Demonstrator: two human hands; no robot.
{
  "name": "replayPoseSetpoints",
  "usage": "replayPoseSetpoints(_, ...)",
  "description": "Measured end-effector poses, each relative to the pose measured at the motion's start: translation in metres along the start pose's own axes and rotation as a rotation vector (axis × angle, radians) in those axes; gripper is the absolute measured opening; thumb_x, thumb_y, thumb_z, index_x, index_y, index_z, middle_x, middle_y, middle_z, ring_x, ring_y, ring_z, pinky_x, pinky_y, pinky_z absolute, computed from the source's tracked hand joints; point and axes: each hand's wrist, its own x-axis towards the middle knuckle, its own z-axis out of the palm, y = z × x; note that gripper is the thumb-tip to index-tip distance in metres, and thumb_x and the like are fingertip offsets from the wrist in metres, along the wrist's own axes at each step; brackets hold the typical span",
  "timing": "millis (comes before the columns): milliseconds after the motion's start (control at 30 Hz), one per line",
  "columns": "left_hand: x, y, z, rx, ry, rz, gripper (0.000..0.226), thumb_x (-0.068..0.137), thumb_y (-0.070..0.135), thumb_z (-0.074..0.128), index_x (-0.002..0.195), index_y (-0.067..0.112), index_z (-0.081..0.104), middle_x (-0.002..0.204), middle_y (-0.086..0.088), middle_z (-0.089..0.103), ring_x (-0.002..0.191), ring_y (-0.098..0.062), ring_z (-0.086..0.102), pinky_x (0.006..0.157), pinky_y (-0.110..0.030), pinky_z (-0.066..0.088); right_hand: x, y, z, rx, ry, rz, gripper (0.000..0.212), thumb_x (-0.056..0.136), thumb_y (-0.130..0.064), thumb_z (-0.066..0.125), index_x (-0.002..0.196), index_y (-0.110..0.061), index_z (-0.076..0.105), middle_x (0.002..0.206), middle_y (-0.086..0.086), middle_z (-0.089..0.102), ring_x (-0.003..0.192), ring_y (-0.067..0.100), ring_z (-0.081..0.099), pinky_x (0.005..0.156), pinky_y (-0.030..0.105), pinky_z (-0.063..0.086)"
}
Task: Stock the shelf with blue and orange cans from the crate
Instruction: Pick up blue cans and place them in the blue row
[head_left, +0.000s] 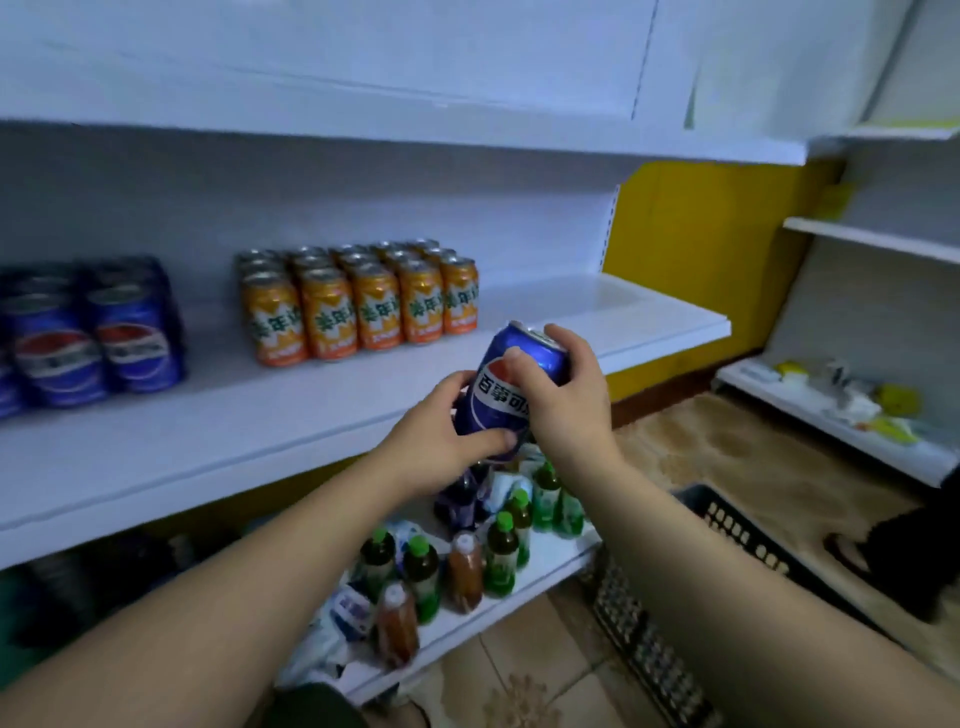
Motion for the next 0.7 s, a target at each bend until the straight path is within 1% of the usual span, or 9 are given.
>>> replayPoseSetpoints(33, -0.008, 0.003, -0.013, 0.001, 0.019, 0.002, 0.059, 0.076, 0.022, 0.078, 0.121, 0.033, 0.042, 0.113, 0.013, 0.059, 0.099, -0.001, 0.060, 0.083, -0.022, 0.051, -0.002, -0.010, 0.011, 0.010, -0.030, -0.013, 0.054, 0.084, -0.031, 0.071, 0.133, -0.024, 0.049, 0.115, -0.004, 0.057, 0.092, -0.001, 0.058, 0.070, 0.012, 0.049)
replayPoseSetpoints(100, -0.024, 0.008, -0.036, 0.013, 0.055, 0.007, 0.057, 0.077, 0.020, 0.078, 0.119, 0.033, 0.041, 0.108, 0.018, 0.058, 0.093, 0.007, 0.058, 0.074, -0.012, 0.049, -0.006, -0.027, 0.033, 0.017, -0.094, -0.035, 0.053, 0.084, -0.031, 0.071, 0.132, -0.024, 0.050, 0.115, -0.002, 0.058, 0.092, 0.001, 0.059, 0.072, 0.015, 0.050)
replayPoseSetpoints(200, -0.046, 0.009, -0.066, 0.008, 0.148, -0.014, 0.057, 0.077, 0.017, 0.077, 0.118, 0.032, 0.041, 0.105, 0.019, 0.057, 0.091, 0.009, 0.056, 0.071, -0.011, 0.047, -0.012, -0.046, 0.063, 0.023, -0.201, -0.053, 0.055, 0.084, -0.033, 0.071, 0.133, -0.024, 0.049, 0.117, -0.001, 0.058, 0.096, 0.008, 0.060, 0.078, 0.022, 0.052)
replayPoseSetpoints(300, -0.060, 0.006, -0.094, 0.070, 0.203, -0.071, 0.057, 0.078, 0.022, 0.077, 0.121, 0.031, 0.041, 0.105, 0.017, 0.057, 0.095, 0.002, 0.057, 0.078, -0.017, 0.047, -0.017, -0.056, 0.091, 0.029, -0.276, -0.080, 0.056, 0.083, -0.033, 0.071, 0.133, -0.025, 0.048, 0.118, -0.003, 0.056, 0.098, 0.009, 0.060, 0.078, 0.022, 0.053)
replayPoseSetpoints(400, -0.070, -0.002, -0.122, 0.125, 0.208, -0.129, 0.062, 0.077, 0.028, 0.077, 0.130, 0.026, 0.044, 0.112, 0.010, 0.062, 0.102, -0.005, 0.060, 0.088, -0.024, 0.049, -0.022, -0.062, 0.117, 0.054, -0.342, -0.077, 0.055, 0.082, -0.032, 0.073, 0.132, -0.026, 0.049, 0.118, -0.003, 0.057, 0.102, 0.014, 0.060, 0.083, 0.028, 0.056)
replayPoseSetpoints(467, -0.078, -0.009, -0.140, 0.162, 0.216, -0.165, 0.067, 0.079, 0.027, 0.076, 0.136, 0.022, 0.043, 0.117, 0.008, 0.062, 0.107, -0.008, 0.059, 0.095, -0.029, 0.046, -0.024, -0.063, 0.135, 0.056, -0.383, -0.072, 0.054, 0.082, -0.033, 0.073, 0.130, -0.026, 0.049, 0.116, -0.004, 0.058, 0.101, 0.013, 0.060, 0.085, 0.030, 0.055)
replayPoseSetpoints(500, -0.083, -0.013, -0.149, 0.196, 0.223, -0.190, 0.066, 0.080, 0.028, 0.074, 0.138, 0.022, 0.041, 0.118, 0.006, 0.060, 0.108, -0.009, 0.057, 0.095, -0.028, 0.045, -0.025, -0.063, 0.144, 0.057, -0.405, -0.074, 0.051, 0.082, -0.032, 0.073, 0.128, -0.027, 0.049, 0.112, -0.007, 0.058, 0.099, 0.010, 0.060, 0.085, 0.029, 0.054)
replayPoseSetpoints(567, -0.094, -0.025, -0.171, 0.316, 0.256, -0.250, 0.065, 0.084, 0.037, 0.069, 0.140, 0.024, 0.040, 0.126, 0.002, 0.057, 0.116, -0.012, 0.053, 0.097, -0.029, 0.042, -0.027, -0.061, 0.164, 0.054, -0.454, -0.068, 0.051, 0.083, -0.031, 0.072, 0.128, -0.029, 0.048, 0.108, -0.011, 0.057, 0.098, 0.009, 0.059, 0.085, 0.028, 0.052)
replayPoseSetpoints(700, -0.130, -0.062, -0.227, 0.606, 0.330, -0.418, 0.064, 0.089, 0.050, 0.057, 0.143, 0.021, 0.040, 0.147, -0.001, 0.042, 0.130, -0.016, 0.044, 0.104, -0.029, 0.036, -0.032, -0.056, 0.206, 0.019, -0.562, -0.055, 0.063, 0.082, -0.030, 0.074, 0.137, -0.027, 0.043, 0.120, -0.006, 0.053, 0.107, 0.015, 0.055, 0.090, 0.033, 0.051)
